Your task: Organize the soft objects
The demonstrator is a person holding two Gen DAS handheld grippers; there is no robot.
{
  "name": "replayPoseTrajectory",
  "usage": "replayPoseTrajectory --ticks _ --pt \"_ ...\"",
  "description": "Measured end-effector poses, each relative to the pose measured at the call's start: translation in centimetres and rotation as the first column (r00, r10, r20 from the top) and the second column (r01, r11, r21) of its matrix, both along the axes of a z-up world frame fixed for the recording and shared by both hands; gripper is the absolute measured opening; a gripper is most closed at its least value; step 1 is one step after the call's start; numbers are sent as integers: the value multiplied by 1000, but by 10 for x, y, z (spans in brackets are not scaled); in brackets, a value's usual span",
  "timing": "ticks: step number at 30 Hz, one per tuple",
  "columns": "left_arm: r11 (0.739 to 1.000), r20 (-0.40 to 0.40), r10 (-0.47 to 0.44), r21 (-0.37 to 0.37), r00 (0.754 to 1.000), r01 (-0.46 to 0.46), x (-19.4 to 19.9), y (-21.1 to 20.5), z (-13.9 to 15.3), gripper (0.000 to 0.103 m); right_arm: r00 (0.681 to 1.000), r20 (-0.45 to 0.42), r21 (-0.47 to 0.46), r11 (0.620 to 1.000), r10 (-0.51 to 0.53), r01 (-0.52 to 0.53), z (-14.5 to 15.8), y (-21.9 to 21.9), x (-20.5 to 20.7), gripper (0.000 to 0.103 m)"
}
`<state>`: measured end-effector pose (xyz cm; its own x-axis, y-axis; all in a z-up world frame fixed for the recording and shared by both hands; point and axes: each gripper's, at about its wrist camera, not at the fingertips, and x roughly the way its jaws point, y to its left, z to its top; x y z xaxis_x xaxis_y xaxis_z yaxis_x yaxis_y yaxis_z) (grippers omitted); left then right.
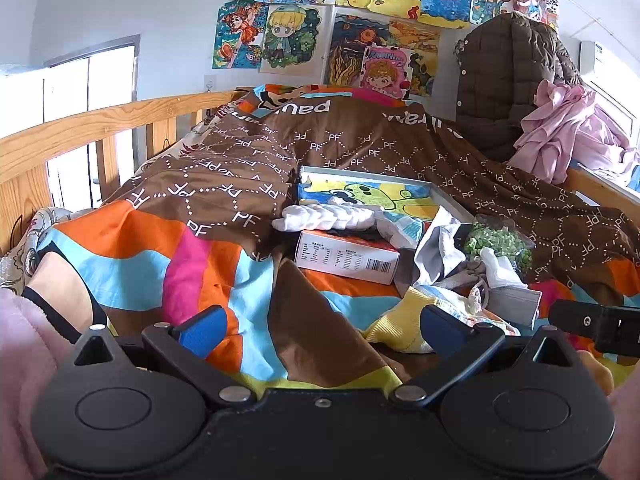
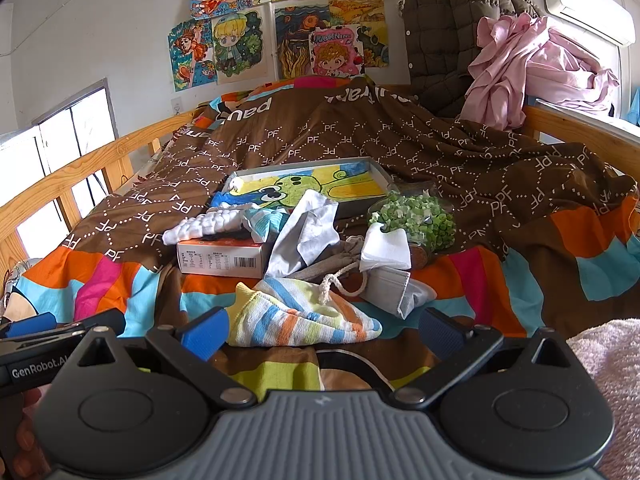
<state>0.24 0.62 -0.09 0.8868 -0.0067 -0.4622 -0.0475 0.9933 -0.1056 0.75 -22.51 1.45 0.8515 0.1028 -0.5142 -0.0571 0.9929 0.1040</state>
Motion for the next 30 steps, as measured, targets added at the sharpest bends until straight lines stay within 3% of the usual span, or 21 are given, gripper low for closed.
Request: replayPoseTrajectory --ticks 30 --pt "1000 0 -2 2 1000 2 0 -1 0 102 1000 -3 2 1000 1 -1 1 -1 1 103"
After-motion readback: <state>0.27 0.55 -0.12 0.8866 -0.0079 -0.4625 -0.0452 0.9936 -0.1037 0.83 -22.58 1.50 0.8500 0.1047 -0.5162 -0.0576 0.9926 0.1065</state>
